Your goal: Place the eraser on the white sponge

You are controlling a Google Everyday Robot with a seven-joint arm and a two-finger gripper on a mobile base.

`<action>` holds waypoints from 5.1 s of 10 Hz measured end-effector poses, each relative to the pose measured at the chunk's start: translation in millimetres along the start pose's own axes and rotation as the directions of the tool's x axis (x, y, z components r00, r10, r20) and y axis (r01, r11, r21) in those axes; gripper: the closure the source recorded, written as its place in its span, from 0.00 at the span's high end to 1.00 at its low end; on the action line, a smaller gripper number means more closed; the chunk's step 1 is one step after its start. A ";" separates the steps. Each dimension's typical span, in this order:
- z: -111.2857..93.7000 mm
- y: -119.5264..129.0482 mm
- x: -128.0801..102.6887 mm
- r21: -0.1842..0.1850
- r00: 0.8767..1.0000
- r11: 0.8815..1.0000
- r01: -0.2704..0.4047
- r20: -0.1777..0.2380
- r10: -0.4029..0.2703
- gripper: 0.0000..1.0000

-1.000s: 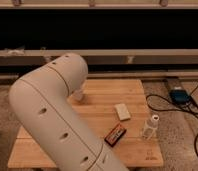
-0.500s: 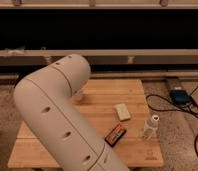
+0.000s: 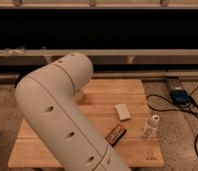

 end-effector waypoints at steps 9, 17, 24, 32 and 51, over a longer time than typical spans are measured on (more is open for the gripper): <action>-131.7 -192.6 2.1 -0.055 0.978 0.993 -0.106 0.177 0.114 0.00; -100.1 -340.5 30.2 -0.108 0.947 0.965 -0.240 0.192 0.257 0.00; -77.6 -391.9 68.7 -0.091 0.935 0.956 -0.277 0.202 0.290 0.00; -50.1 -415.6 94.1 -0.041 0.943 0.960 -0.277 0.180 0.280 0.00; -27.2 -424.6 139.6 -0.092 0.978 0.982 -0.166 0.115 0.177 0.80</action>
